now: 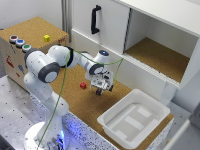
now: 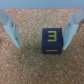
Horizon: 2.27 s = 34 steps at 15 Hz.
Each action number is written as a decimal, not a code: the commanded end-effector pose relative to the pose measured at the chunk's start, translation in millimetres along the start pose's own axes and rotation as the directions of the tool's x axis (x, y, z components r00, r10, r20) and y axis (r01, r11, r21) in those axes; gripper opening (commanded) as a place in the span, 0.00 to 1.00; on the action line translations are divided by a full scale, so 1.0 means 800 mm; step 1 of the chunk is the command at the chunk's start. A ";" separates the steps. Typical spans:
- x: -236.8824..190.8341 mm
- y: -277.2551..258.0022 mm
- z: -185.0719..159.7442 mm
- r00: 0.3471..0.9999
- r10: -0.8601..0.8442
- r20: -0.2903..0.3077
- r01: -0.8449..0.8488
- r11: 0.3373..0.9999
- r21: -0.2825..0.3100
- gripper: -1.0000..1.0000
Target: Move to the white box, then store the purple object
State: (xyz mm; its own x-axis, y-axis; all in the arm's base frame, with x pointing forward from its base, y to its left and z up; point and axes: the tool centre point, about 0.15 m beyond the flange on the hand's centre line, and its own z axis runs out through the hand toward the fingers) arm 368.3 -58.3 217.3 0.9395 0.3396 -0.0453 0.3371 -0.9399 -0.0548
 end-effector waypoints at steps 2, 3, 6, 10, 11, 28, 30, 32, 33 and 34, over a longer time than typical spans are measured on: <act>-0.006 0.005 0.016 0.999 0.034 -0.001 -0.034 0.997 -0.063 0.00; -0.007 0.005 0.015 0.999 0.035 -0.005 -0.035 0.997 -0.062 0.00; -0.010 0.005 0.016 0.999 0.042 -0.014 -0.042 0.997 -0.061 0.00; -0.017 0.002 0.001 0.998 0.046 -0.037 -0.048 0.997 -0.060 0.00; -0.019 0.000 -0.010 0.998 0.046 -0.045 -0.049 0.997 -0.063 0.00; -0.135 0.176 -0.205 0.974 -0.131 -0.186 0.105 0.984 -0.140 0.00; -0.142 0.221 -0.193 0.972 -0.152 -0.177 0.131 0.984 -0.122 0.00; -0.143 0.271 -0.184 0.975 -0.146 -0.166 0.132 0.987 -0.094 0.00; -0.144 0.294 -0.181 0.976 -0.127 -0.178 0.116 0.991 -0.072 0.00; -0.142 0.315 -0.180 0.977 -0.106 -0.185 0.097 0.994 -0.056 0.00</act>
State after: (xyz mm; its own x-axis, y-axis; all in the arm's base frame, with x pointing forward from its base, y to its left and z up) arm 319.7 -247.2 368.1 0.8923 0.4275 0.1450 0.4130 -0.9028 0.1198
